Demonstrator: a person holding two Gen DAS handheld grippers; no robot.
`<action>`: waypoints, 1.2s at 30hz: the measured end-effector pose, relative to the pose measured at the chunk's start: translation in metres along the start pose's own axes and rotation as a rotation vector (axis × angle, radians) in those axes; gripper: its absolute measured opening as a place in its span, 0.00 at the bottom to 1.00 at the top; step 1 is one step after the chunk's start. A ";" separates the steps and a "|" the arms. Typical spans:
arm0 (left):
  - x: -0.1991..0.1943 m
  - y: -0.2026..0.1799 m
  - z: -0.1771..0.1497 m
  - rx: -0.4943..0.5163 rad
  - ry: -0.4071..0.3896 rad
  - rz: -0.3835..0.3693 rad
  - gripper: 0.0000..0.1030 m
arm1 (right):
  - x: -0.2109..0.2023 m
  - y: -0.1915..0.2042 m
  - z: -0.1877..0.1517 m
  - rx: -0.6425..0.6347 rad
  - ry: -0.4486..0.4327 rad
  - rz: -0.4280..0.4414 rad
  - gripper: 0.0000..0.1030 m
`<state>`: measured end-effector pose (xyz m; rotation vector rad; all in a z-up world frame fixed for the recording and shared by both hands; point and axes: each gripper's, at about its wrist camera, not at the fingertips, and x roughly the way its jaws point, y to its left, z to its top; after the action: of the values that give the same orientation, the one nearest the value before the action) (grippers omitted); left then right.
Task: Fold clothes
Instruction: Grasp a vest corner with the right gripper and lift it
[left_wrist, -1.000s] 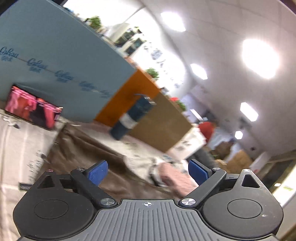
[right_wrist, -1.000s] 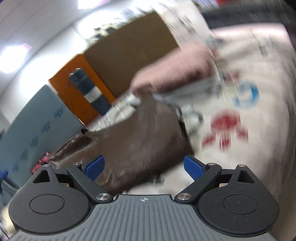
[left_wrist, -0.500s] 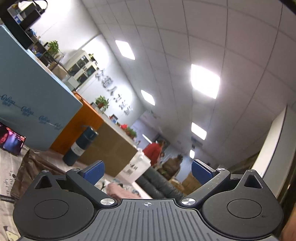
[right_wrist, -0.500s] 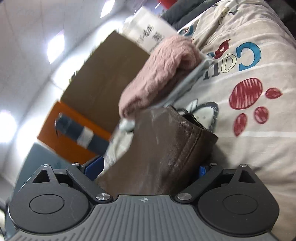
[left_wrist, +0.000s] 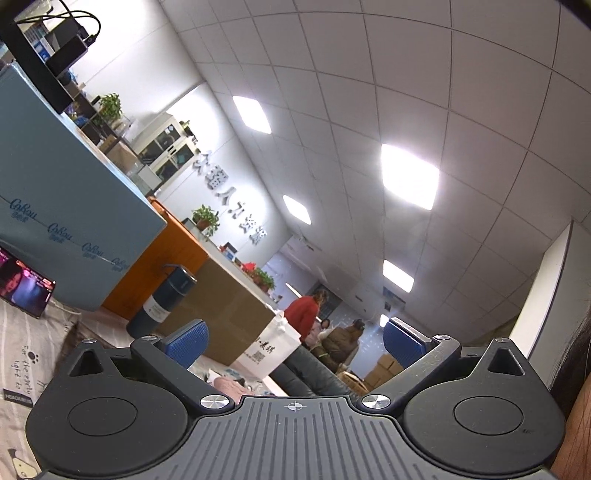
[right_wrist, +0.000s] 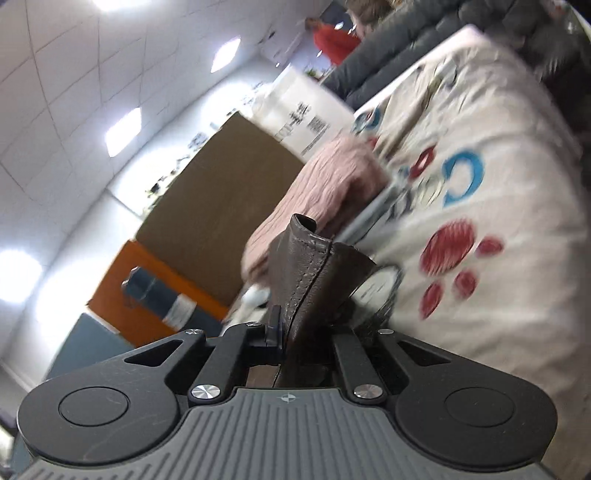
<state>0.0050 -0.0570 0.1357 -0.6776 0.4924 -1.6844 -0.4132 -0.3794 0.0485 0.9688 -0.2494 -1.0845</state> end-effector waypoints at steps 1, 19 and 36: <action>-0.001 -0.001 0.000 0.005 -0.009 -0.001 0.99 | 0.000 0.003 0.001 -0.010 -0.002 0.013 0.06; -0.009 0.003 0.005 0.009 -0.041 -0.005 1.00 | 0.029 0.134 -0.080 -0.266 0.203 0.386 0.08; 0.002 0.028 0.014 0.003 -0.046 0.068 1.00 | 0.044 0.167 -0.159 -0.478 0.466 0.428 0.34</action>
<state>0.0350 -0.0649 0.1282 -0.6893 0.4750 -1.6023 -0.1905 -0.3098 0.0721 0.6668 0.1778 -0.4696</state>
